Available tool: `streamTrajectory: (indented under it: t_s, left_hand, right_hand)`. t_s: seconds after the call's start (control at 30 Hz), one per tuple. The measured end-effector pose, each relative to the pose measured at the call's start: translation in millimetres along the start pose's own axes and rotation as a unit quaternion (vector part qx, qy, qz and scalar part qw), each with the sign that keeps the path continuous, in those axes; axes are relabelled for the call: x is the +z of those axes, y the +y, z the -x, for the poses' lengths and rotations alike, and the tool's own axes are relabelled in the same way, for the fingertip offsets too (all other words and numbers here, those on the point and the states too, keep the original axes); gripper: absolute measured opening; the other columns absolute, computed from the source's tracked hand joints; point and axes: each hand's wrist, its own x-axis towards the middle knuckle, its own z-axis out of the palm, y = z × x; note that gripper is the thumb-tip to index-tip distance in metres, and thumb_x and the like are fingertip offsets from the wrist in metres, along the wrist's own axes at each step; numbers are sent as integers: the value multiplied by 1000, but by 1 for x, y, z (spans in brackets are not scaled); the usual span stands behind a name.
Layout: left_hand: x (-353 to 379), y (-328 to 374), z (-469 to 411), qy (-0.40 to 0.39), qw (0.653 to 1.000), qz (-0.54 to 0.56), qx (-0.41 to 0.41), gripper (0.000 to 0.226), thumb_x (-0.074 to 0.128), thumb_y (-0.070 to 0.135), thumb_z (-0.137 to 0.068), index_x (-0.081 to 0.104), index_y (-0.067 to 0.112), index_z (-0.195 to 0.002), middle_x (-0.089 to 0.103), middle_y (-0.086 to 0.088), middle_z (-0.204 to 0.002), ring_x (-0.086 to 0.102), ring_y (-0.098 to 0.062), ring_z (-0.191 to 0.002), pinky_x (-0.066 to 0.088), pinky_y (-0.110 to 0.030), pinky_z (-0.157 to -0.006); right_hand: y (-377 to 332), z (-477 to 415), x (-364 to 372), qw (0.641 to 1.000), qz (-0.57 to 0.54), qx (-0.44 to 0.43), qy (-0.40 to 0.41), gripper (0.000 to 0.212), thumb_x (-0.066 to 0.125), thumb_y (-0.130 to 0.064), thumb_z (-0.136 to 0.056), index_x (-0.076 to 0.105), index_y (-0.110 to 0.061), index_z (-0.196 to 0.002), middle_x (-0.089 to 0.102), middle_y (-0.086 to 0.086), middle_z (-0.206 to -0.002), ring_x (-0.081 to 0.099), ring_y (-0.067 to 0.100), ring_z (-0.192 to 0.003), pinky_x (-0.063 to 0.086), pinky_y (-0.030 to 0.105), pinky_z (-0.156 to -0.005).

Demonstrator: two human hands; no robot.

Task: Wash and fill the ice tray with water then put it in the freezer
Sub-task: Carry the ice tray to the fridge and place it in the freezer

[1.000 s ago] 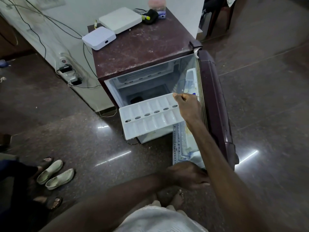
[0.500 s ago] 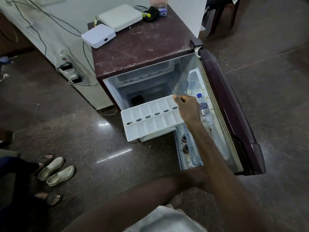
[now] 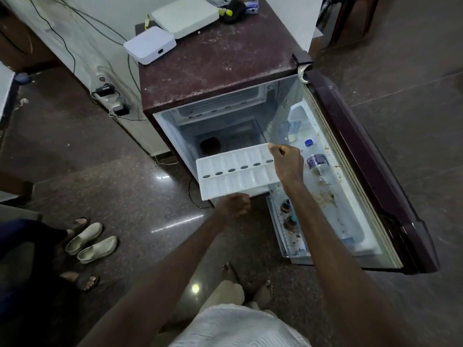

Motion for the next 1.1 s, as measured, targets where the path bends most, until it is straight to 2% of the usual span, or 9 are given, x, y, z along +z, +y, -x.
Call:
streamTrajectory:
  t_s: [0.1,0.2,0.3,0.43,0.6,0.77,0.93,1.0,1.1]
  left_hand:
    - [-37,28,6,135,979,131,74,28,48,16,-107,65,1,-124,76,-8,-95,72,-26,-88,63,-41,-84]
    - [-47,56,12,150,959,207,126,26,52,20,-105,68,9,-122,75,-12,-118,72,-30,-104,62,-45,-87]
    - [-53,83,9,172,945,228,161,37,50,35,-107,67,7,-124,72,-16,-126,70,-32,-113,63,-44,-83]
    - [-58,105,-9,237,932,184,204,30,56,34,-104,73,9,-101,77,-13,-105,73,-25,-97,61,-40,-82]
    - [-67,124,-56,313,911,148,225,30,67,22,-99,72,2,-121,76,-14,-116,74,-29,-105,60,-40,-89]
    - [-69,152,-109,374,884,96,263,29,57,11,-103,67,3,-130,70,-7,-125,65,-21,-116,52,-33,-106]
    - [-79,182,-158,383,879,80,273,28,52,15,-106,67,8,-129,65,1,-119,57,-12,-110,41,-23,-93]
    - [-82,191,-174,400,873,31,277,28,49,17,-107,67,11,-128,66,-3,-125,57,-14,-108,44,-26,-93]
    - [-82,202,-194,429,856,-13,289,30,46,14,-106,65,-2,-123,67,-17,-130,63,-32,-114,49,-40,-103]
  right_hand:
    - [4,-16,11,1000,-2,5,-2,49,62,-33,-102,43,-20,-59,43,-5,-57,39,8,-55,34,17,-51]
    - [7,-37,25,1000,-1,6,-3,47,62,-32,-102,47,-16,-60,46,-2,-57,41,9,-55,33,10,-47]
    - [5,-60,41,1000,7,6,-2,45,61,-31,-103,52,-11,-64,48,-1,-59,41,6,-54,32,16,-50]
    - [6,-97,67,1000,11,-5,13,48,61,-31,-102,48,-13,-60,45,-2,-55,38,8,-51,28,28,-60]
    - [14,-143,102,1000,-13,-13,18,39,63,-31,-101,59,-7,-71,49,1,-59,46,17,-64,30,26,-63]
    - [23,-185,136,998,-66,-1,18,33,62,-36,-102,72,-10,-86,64,3,-81,54,15,-77,33,25,-66]
    - [30,-223,152,995,-89,-7,39,22,61,-31,-100,75,-14,-94,73,5,-97,59,15,-87,34,22,-68]
    - [31,-233,155,993,-114,-17,39,17,62,-20,-97,78,-17,-101,74,2,-104,62,14,-92,37,17,-70]
    - [31,-251,162,990,-130,-30,34,26,60,-12,-96,77,-17,-115,74,0,-116,64,11,-100,45,18,-82]
